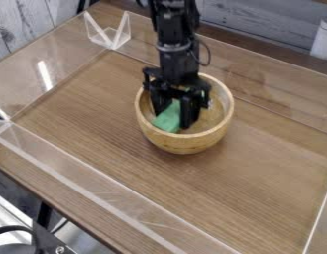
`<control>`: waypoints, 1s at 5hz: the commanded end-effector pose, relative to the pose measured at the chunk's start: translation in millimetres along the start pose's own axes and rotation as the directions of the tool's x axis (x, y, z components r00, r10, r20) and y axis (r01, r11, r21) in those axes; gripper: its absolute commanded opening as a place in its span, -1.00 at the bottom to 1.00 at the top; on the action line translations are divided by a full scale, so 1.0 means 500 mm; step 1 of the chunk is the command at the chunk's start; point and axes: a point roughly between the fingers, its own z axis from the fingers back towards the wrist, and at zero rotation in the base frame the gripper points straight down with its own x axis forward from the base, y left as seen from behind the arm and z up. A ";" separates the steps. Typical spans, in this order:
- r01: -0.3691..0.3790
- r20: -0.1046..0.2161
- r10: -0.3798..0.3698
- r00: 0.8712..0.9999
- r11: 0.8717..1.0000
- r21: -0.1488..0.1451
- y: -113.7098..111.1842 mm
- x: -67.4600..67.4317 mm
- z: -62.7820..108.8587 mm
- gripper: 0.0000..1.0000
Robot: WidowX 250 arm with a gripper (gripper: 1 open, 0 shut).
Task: Remove the green block from inside the brown bowl and put it on the table
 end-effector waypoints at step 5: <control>-0.164 0.190 0.154 0.970 0.986 0.041 0.237 0.059 0.114 -1.00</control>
